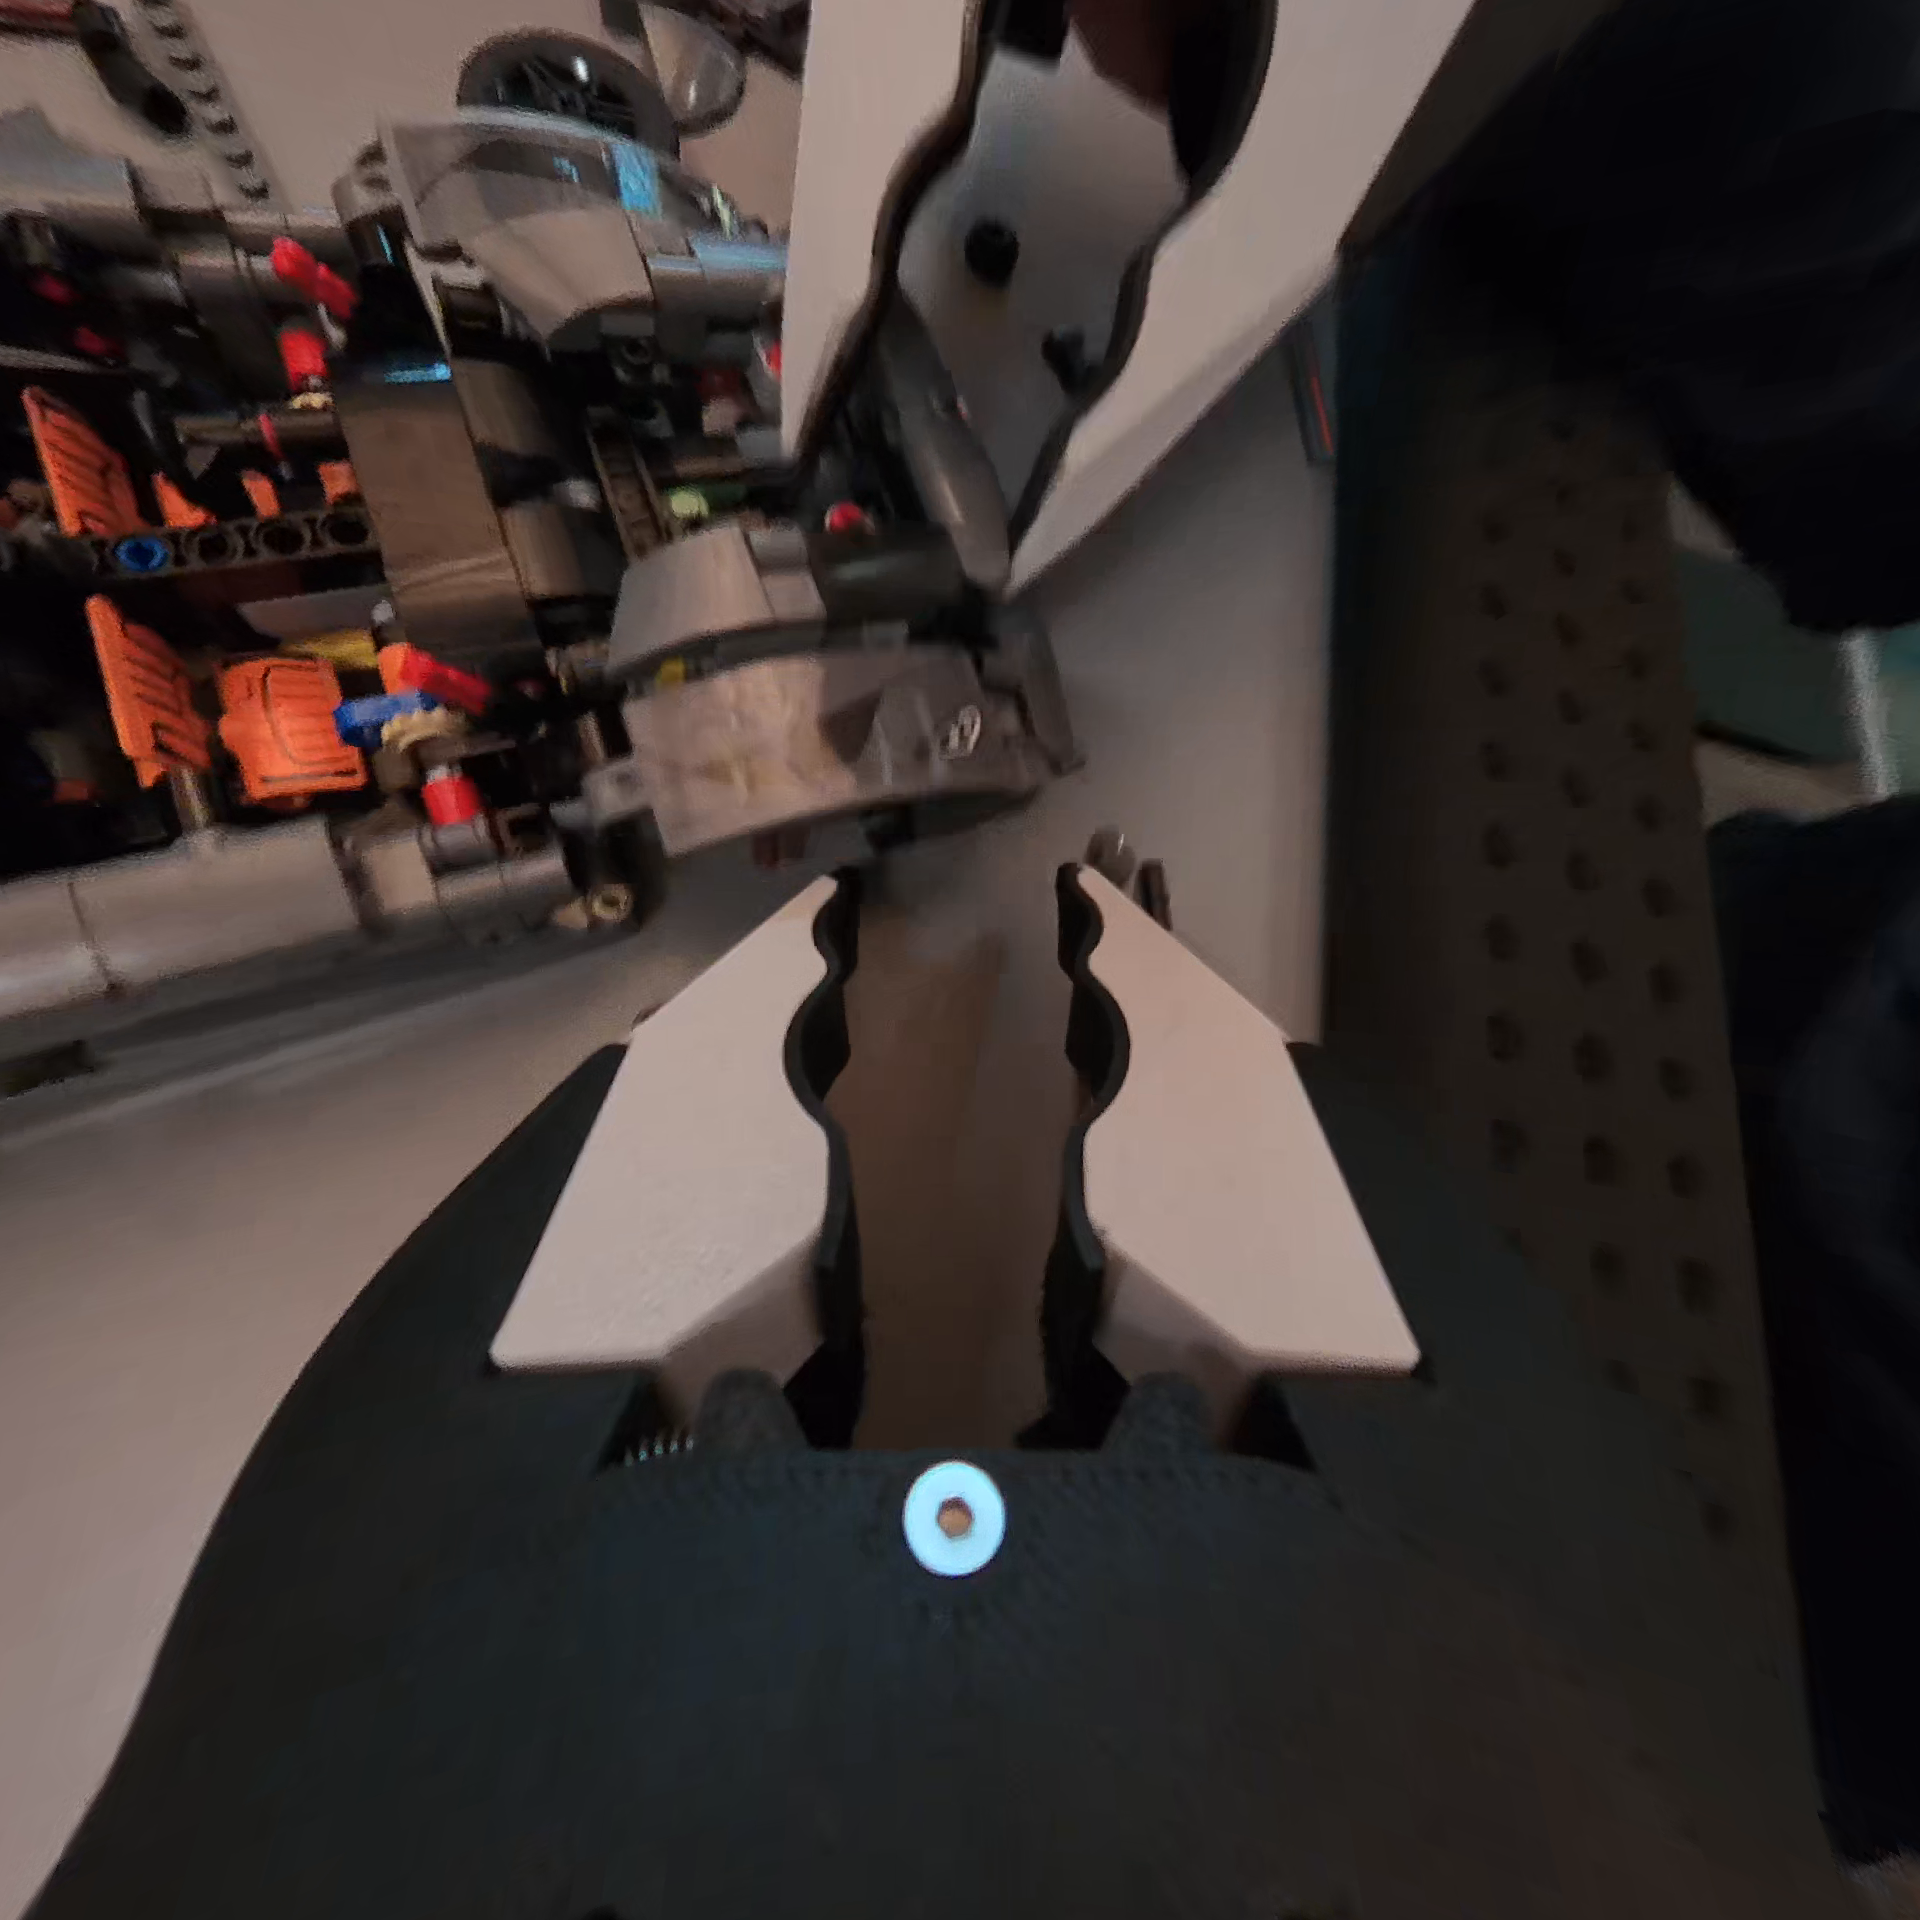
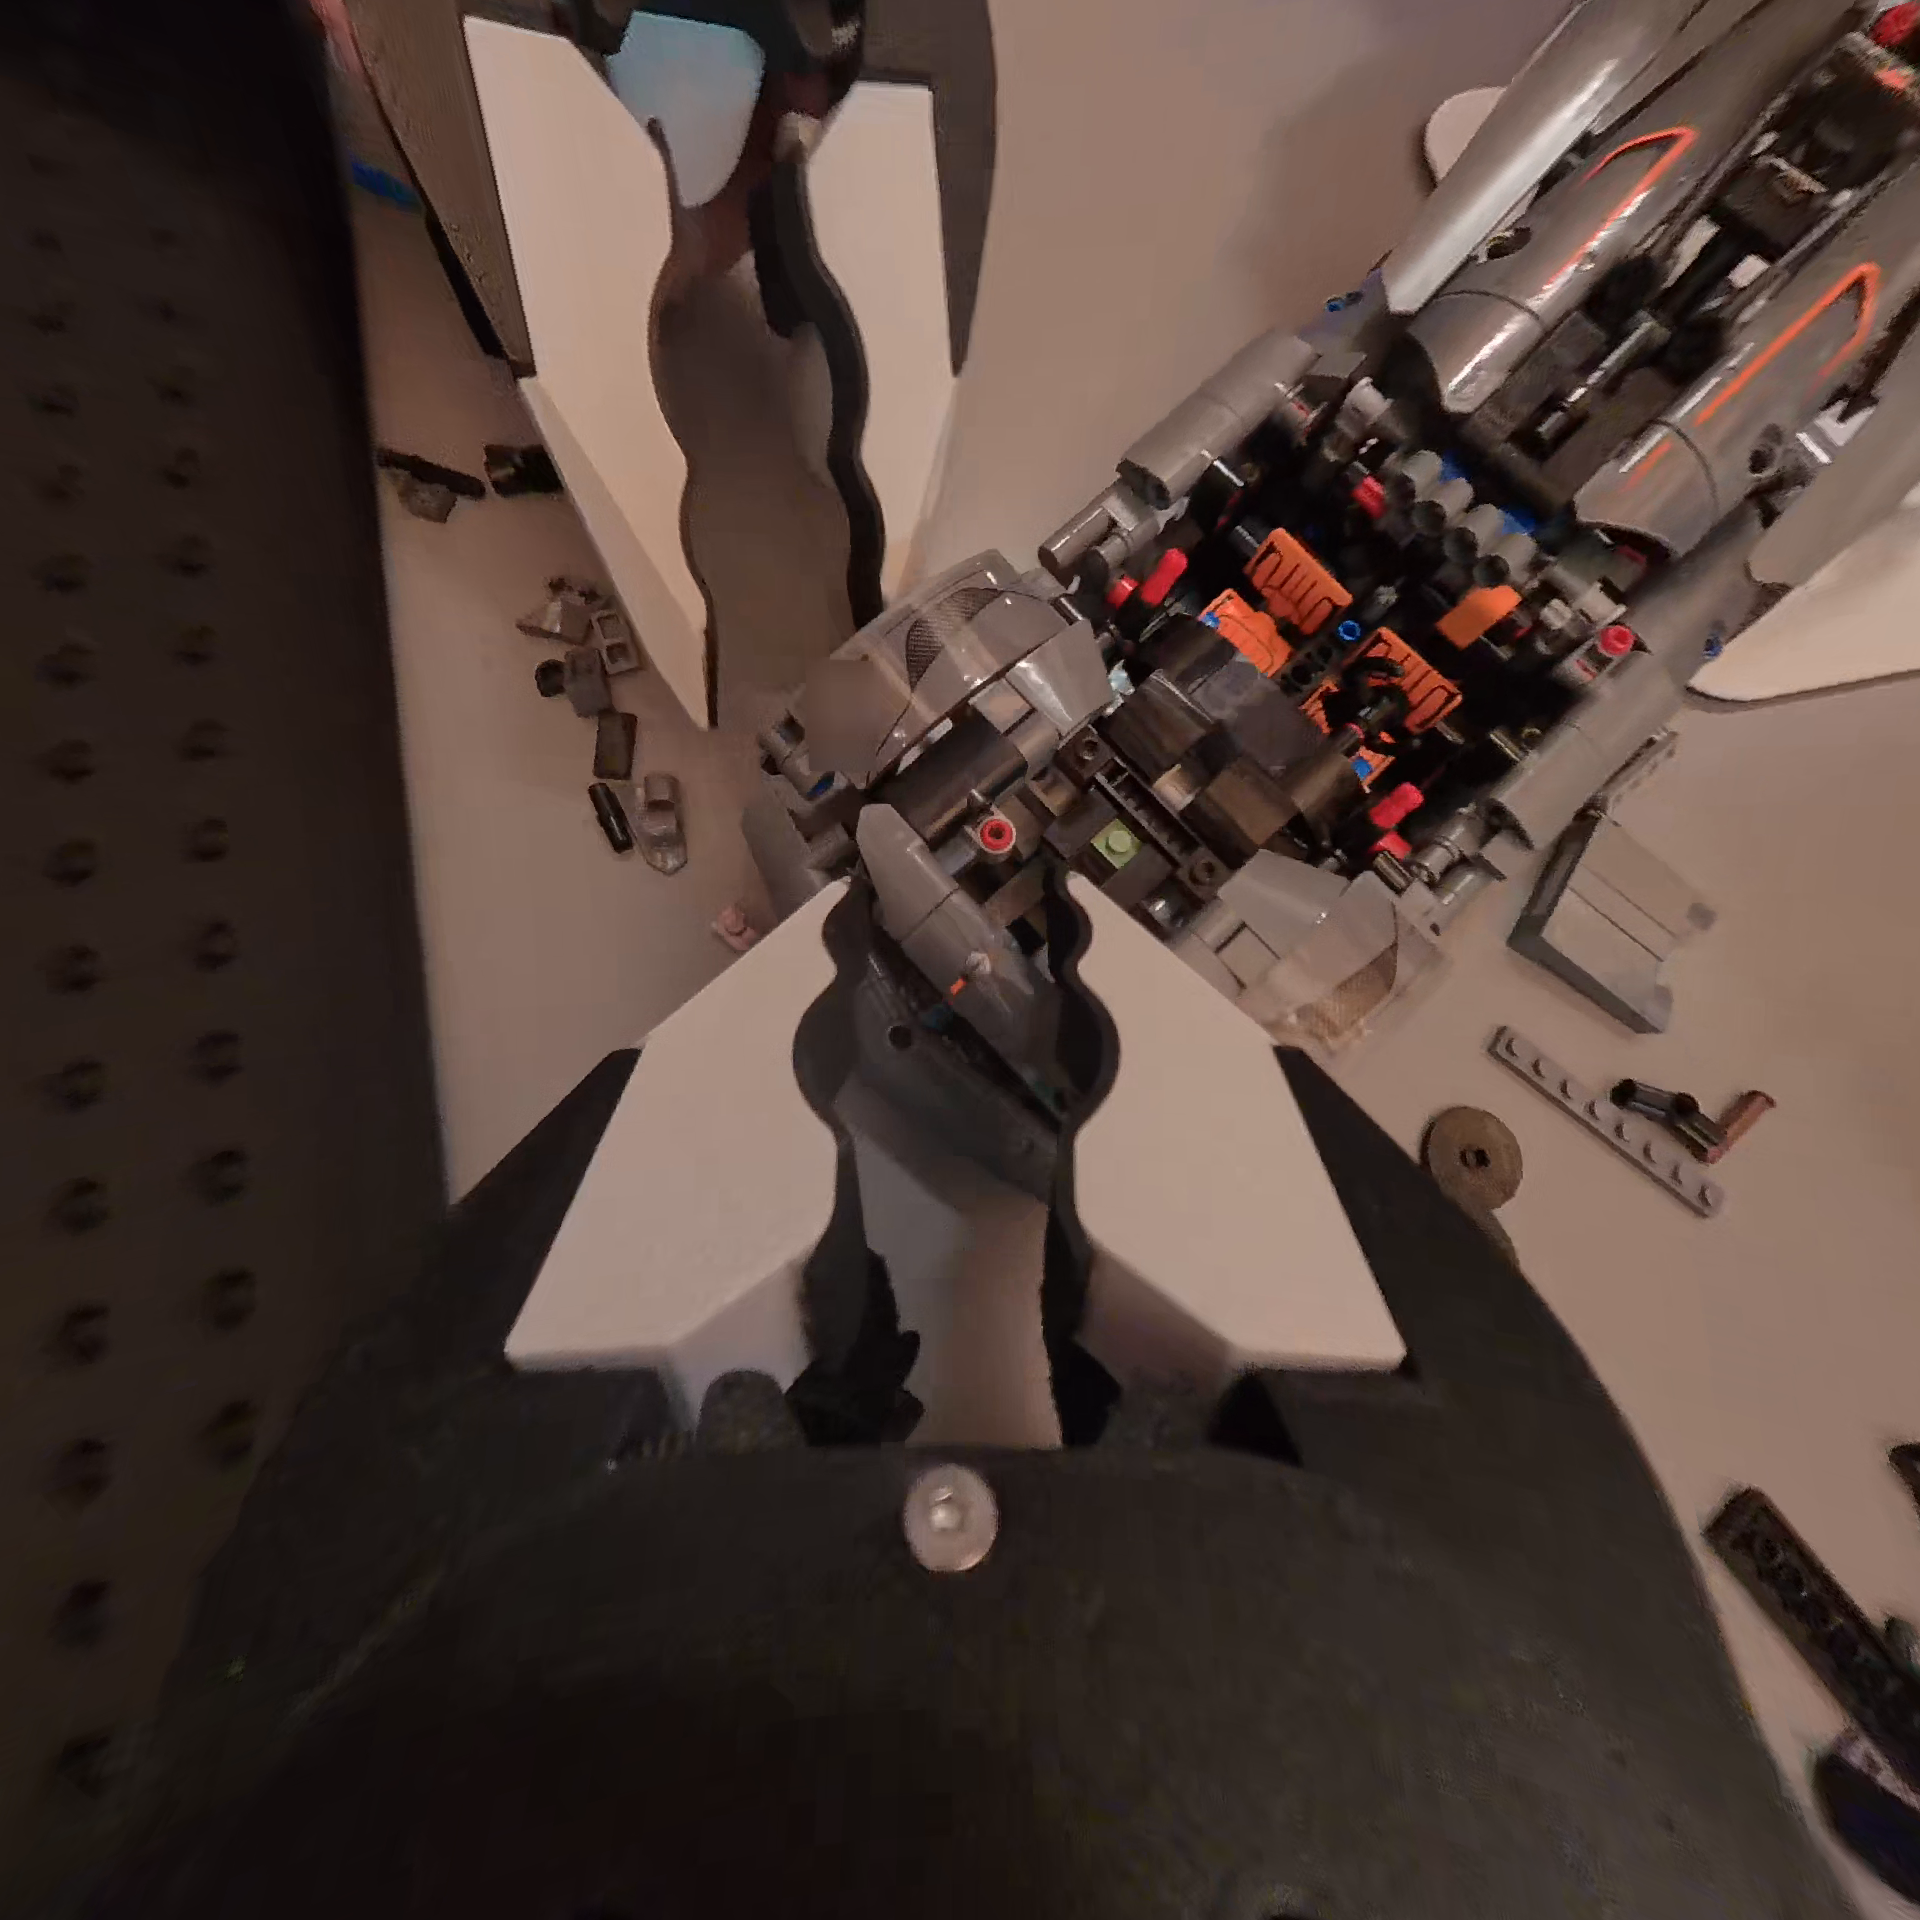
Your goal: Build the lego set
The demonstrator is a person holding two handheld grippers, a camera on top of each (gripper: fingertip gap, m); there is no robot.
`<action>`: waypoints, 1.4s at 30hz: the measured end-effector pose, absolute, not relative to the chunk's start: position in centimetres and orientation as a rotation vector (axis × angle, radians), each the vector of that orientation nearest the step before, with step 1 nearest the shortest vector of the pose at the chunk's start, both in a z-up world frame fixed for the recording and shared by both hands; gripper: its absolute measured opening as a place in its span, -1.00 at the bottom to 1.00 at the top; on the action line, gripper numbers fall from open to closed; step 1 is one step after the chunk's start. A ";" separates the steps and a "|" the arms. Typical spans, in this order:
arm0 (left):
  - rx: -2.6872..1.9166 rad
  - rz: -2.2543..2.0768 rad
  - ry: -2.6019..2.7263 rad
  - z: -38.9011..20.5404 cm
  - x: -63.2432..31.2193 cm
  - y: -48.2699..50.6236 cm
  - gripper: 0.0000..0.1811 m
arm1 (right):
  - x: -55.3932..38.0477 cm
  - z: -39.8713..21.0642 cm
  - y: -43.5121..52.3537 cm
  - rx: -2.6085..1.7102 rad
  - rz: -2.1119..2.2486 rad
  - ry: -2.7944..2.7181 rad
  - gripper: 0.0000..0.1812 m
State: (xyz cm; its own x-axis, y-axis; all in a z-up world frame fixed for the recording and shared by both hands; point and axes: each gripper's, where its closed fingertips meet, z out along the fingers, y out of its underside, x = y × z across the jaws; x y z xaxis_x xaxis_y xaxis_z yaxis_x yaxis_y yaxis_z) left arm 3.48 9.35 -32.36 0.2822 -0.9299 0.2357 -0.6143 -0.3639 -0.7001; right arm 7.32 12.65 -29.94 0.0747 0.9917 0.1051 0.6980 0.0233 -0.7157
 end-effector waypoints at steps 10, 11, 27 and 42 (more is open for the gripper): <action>-1.491 -0.039 1.647 -30.7 2.2 11.6 -0.61 | 8.0 -29.9 12.7 -1.759 0.561 -1.543 -0.66; -1.438 0.037 1.662 -30.8 2.1 11.8 -0.65 | 8.1 -30.0 12.8 -1.760 0.547 -1.539 -0.66; -0.824 0.625 1.629 -28.5 3.5 12.7 -0.19 | 8.1 -29.8 13.1 -1.752 0.586 -1.515 -0.65; -0.907 0.534 1.604 -29.1 5.0 14.3 -0.08 | 8.2 -27.7 9.6 -1.547 0.591 -1.604 -0.73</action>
